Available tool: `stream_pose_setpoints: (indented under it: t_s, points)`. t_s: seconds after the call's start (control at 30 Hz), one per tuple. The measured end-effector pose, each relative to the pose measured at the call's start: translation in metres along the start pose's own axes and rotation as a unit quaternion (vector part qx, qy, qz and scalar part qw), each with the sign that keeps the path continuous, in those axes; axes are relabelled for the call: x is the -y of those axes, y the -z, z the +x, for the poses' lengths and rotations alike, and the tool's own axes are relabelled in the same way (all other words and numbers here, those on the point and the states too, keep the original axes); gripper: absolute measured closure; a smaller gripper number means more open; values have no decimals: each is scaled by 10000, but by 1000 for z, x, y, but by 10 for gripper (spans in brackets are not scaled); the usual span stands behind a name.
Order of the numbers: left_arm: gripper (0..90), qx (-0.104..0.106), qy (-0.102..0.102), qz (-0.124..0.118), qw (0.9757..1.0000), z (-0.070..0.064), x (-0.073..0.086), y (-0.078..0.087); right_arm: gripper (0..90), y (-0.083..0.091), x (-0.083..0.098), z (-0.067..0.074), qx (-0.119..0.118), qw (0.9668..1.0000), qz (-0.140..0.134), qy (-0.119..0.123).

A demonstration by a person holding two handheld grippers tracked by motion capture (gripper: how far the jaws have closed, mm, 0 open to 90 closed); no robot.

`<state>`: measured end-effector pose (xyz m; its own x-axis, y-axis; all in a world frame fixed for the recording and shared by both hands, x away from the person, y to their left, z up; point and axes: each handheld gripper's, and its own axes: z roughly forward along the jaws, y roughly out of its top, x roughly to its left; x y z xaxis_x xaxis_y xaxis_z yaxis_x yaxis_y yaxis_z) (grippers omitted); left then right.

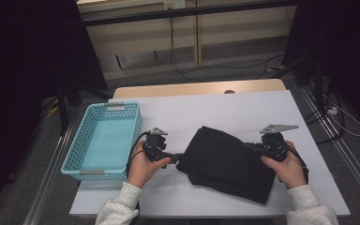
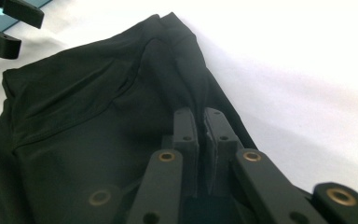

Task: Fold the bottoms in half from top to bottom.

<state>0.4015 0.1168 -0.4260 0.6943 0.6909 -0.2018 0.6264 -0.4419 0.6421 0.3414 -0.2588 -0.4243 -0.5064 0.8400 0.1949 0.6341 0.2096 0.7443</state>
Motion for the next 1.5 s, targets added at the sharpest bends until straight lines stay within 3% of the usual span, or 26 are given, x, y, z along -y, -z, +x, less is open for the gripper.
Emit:
stream_pose_setpoints:
  t_s: [0.63, 1.03, 1.5]
  points:
    - [129, -2, -127, -16, 9999, -1, -1, 2, 850, 6, 8, -2, 59, 9999, 109, 44]
    - [129, 23, -142, -42, 9999, -2, -3, 1, 850, 22, 18, -11, 112, 9998, 86, -110]
    - [129, 57, -183, -57, 9998, -6, -6, -1, 849, 27, 26, -11, 177, 9996, 152, -136]
